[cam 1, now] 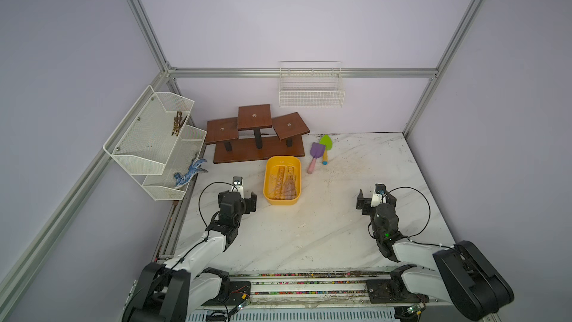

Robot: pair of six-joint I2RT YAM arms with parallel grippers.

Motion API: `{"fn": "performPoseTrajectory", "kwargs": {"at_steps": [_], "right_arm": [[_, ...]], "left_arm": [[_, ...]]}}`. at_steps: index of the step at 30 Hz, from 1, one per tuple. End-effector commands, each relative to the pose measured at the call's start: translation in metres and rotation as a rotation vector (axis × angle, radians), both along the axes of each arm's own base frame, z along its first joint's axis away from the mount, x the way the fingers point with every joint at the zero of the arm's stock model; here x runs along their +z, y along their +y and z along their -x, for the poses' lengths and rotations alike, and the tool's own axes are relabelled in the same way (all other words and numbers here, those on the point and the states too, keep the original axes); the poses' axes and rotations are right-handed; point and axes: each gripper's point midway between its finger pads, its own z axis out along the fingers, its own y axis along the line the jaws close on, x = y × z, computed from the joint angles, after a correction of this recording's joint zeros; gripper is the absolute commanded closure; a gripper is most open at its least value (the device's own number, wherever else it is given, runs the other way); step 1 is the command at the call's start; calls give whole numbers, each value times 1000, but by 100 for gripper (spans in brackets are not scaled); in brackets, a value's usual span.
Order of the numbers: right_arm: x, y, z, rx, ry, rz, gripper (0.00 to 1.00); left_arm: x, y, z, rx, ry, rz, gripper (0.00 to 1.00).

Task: Put the scattered rulers into the storage box
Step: Reset both arms

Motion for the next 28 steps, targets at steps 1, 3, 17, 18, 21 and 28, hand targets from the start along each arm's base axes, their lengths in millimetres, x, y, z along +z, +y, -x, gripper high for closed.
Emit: {"fn": "performPoseTrajectory", "kwargs": {"at_steps": [1,3,17,18,21,28], "right_arm": [[49,-11,-14,-55,-226,-9,1],[35,-20,-21,-66,-216,-42,1],[11,-29,-57,93,-84,-167,0],[12,-26,-56,104,-88,-158,0],[12,-7,-57,218,-78,-136,0],[10,-8,-59,209,-69,-143,0]], "left_arm": [[75,6,-42,-59,-348,97,0],[73,20,-53,-30,-371,108,0],[35,32,-81,-44,-300,135,0],[34,32,-81,-38,-299,136,0],[35,34,-81,-27,-300,137,0],[34,34,-81,-29,-299,137,0]]}}
